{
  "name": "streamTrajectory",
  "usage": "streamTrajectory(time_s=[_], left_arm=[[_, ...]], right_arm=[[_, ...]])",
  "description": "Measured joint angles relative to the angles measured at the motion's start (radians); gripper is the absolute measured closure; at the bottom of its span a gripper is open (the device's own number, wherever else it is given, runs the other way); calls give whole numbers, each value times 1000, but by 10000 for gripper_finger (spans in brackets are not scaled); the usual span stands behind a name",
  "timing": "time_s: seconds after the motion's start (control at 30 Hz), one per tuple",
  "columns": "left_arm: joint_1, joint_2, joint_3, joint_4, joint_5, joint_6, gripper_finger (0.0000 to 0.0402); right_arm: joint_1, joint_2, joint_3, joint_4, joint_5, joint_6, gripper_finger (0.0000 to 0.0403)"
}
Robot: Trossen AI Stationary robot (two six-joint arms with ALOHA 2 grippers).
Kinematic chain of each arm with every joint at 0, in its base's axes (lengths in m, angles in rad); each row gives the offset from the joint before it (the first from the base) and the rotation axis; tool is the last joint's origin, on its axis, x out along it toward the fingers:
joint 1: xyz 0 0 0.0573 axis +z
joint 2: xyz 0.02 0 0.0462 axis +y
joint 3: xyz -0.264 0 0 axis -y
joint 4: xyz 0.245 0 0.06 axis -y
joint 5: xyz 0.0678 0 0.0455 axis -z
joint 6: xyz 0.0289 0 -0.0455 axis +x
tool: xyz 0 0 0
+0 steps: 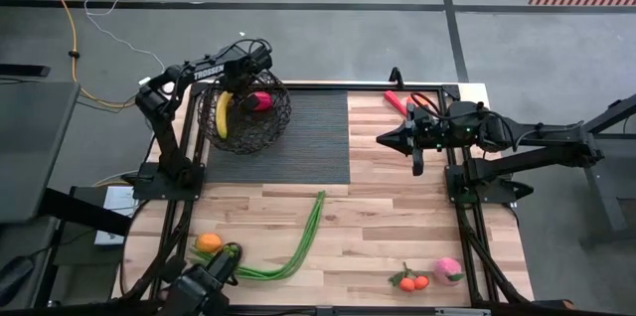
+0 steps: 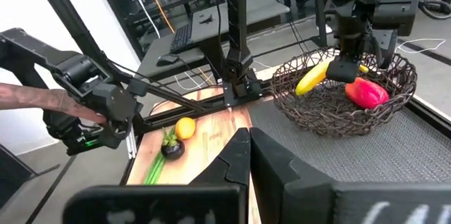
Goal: Build produce basket
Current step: Put the yellow banana into the black basket, then put the red chili pepper into the black basket
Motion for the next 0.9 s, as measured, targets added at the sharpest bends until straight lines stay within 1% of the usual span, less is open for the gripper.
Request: streamTrajectory(time_s=[0.1,0.23,0.37,0.53,0.73,0.83,0.9], left_arm=[[0,12,0,2,-2,1,287],[0,15,0,25,-17,38,271],[4,15,0,46,-29,42,247],[4,14,0,37,-8,34,211],[4,-26,1,29,-4,49,171],[4,-45,37,26,5,52,160],[4,-62,77,10,41,41,157]], right_arm=[[0,0,0,0,0,3,403],[0,0,0,0,0,3,403],[0,0,0,0,0,3,403],[0,0,0,0,0,2,403],[0,0,0,0,0,1,403],[0,0,0,0,0,0,403],[0,0,0,0,0,0,403]])
